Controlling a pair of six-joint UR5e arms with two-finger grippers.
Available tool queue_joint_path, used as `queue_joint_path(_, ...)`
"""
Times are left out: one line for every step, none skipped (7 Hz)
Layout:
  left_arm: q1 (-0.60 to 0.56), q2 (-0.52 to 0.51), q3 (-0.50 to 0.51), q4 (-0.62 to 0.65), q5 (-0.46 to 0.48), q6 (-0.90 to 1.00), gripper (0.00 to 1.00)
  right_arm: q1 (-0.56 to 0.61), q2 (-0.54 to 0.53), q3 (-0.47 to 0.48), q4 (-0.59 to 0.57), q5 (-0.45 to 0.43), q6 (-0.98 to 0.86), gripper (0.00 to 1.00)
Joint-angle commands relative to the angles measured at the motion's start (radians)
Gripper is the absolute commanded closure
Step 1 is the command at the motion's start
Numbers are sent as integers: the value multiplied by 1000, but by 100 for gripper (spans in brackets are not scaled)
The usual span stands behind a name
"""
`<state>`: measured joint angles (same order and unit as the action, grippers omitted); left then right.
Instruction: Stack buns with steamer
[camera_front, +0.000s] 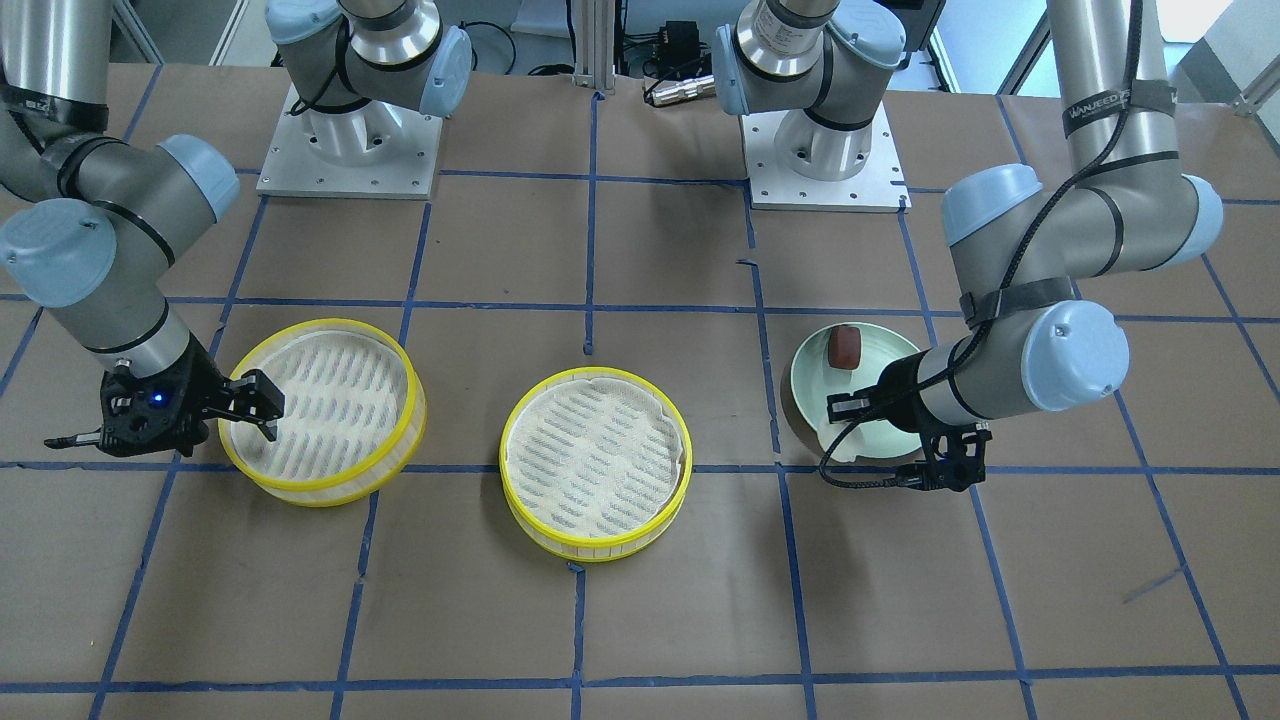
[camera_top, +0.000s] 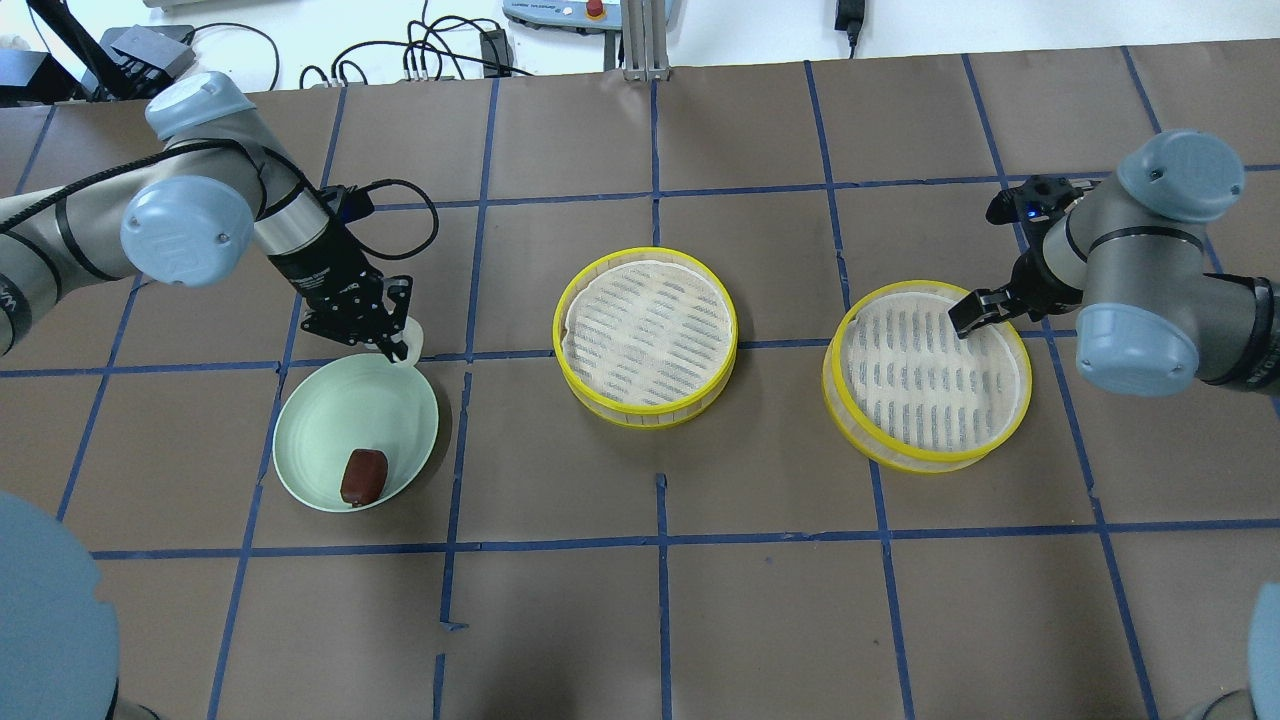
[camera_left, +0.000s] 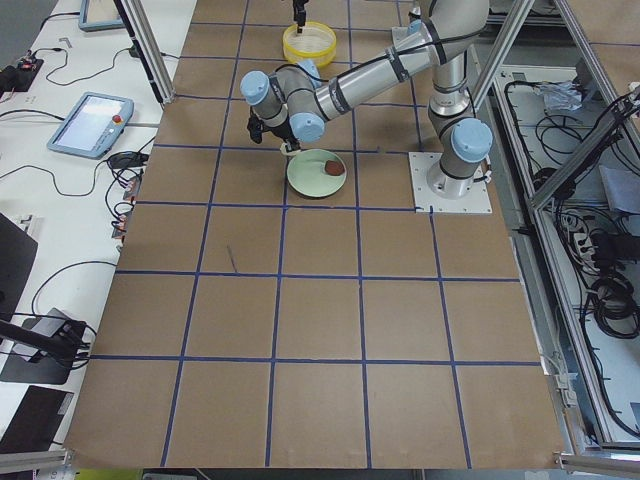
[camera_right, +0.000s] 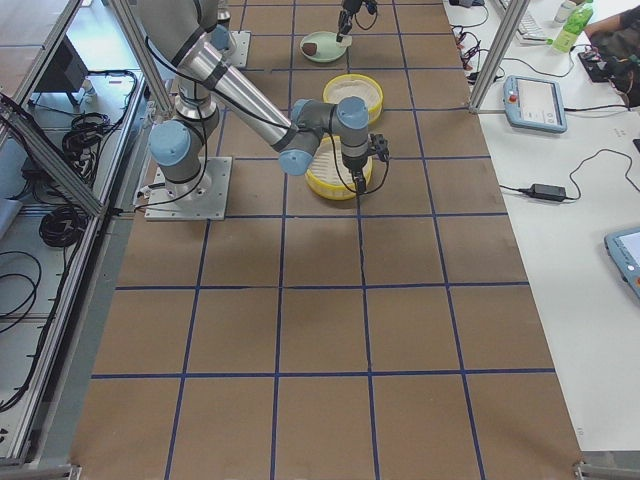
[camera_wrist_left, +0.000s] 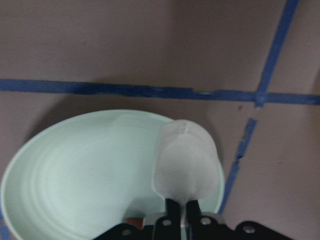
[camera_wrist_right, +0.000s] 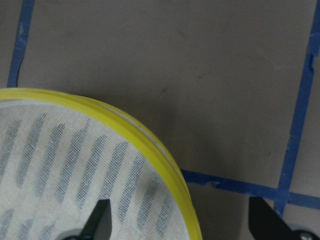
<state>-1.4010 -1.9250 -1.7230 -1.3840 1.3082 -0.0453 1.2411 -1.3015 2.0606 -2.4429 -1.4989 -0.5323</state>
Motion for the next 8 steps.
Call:
queue_joint_path(-141,-14,10,152,-234,-449,94,0,1,3,4,-7,11,54)
queue_joint_path(-224,-53,10,281,-244,-676,90,0,1,3,7,-7,20,69)
queue_joint_path(-280,-89,11,368,-245,-796,80,0,-1,1,10,-7,35,81)
queue_joint_path(-288,-88,4,384,-268,-827,1,0,-8,-2,15,-7,38,85)
queue_joint_path(-288,-83,3,376,-326,-818,0,0,-13,-7,19,-7,37,88)
queue_joint_path(-286,-83,5,382,-381,-806,0,0,-15,-19,44,-7,37,89)
queue_joint_path(-273,-68,-6,378,-377,-744,0,0,-21,-39,76,-7,37,89)
queue_joint_path(-219,-59,-18,367,-309,-622,0,0,-37,-63,137,-4,38,89)
